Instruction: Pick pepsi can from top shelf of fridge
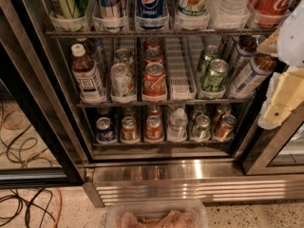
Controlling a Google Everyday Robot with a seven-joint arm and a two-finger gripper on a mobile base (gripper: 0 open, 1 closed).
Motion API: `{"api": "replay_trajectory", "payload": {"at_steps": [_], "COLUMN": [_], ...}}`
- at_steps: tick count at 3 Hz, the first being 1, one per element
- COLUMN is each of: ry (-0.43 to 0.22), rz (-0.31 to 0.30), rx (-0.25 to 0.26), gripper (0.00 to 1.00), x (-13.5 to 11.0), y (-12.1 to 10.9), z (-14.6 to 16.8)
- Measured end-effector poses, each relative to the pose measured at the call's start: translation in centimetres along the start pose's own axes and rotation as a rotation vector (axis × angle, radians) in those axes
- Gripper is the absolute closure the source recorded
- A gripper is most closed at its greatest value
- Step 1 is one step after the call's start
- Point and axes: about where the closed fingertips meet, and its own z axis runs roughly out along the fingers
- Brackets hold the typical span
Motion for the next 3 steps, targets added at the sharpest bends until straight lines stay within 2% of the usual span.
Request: {"api": "replay_trajectory", "payload": {"at_steps": [1,2,3], "ry": [-0.013,-0.074,-0.206], "rz": [0.004,0.034,0.109], "rx": [0.013,0.062,0.054], "gripper": [0.0,0.0,0.0], "x": [-0.2,-1.0,-1.9], "y": [-0.1,-0.4,2.5], "z": [-0.1,0.5,3.8]}}
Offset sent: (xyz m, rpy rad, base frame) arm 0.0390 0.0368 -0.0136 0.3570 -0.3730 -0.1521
